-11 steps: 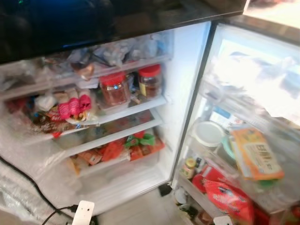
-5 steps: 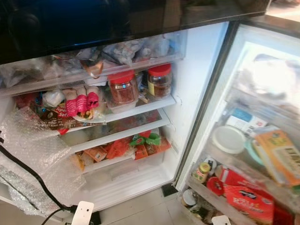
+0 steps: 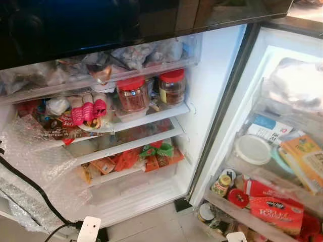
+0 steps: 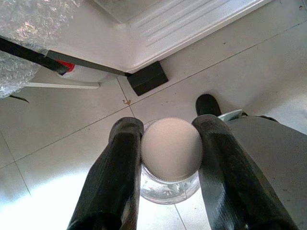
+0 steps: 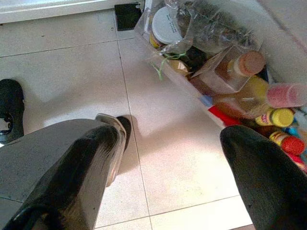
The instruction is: Restocking fridge
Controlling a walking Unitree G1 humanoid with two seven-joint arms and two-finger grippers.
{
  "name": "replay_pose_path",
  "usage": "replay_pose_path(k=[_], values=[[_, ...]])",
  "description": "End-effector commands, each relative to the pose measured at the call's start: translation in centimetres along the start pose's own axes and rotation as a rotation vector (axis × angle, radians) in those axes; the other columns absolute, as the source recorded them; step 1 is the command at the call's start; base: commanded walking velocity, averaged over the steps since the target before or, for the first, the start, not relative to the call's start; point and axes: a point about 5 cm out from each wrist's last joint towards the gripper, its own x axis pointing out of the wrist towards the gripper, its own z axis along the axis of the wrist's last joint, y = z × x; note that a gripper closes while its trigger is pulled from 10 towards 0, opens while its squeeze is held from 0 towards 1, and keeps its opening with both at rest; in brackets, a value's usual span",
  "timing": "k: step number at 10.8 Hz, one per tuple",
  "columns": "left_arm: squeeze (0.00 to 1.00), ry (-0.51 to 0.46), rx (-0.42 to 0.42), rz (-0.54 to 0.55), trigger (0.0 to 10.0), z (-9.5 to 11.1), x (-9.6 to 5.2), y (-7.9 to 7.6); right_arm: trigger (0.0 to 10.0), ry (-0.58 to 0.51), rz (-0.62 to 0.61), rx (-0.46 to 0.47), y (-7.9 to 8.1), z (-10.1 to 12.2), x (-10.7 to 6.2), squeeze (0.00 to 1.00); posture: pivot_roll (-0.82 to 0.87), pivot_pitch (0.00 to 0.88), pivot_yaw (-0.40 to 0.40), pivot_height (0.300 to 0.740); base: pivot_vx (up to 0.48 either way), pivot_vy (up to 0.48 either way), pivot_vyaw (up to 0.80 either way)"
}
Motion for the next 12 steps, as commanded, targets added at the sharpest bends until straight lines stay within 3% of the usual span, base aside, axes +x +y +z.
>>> replay_pose_path(k=[1, 3, 12], values=[[0.0, 0.02, 0.014, 0.013, 10.0, -0.69, -0.13, 0.32, 10.0, 0.012, 0.014, -0.002, 0.48, -0.45, -0.09, 0.0, -0.12, 0.056, 0.021, 0.74, 0.0, 0.0, 0.0], [0.0, 0.02, 0.014, 0.013, 10.0, -0.68, -0.13, 0.32, 10.0, 0.003, 0.015, -0.015, 0.63, -0.32, -0.06, 0.0, -0.12, 0.055, 0.02, 0.74, 0.0, 0.0, 0.28], [0.0, 0.018, 0.015, 0.013, 10.0, -0.7, -0.14, 0.3, 10.0, 0.001, 0.01, -0.011, 0.32, -0.3, -0.08, 0.0, -0.12, 0.051, 0.02, 0.74, 0.0, 0.0, 0.75]])
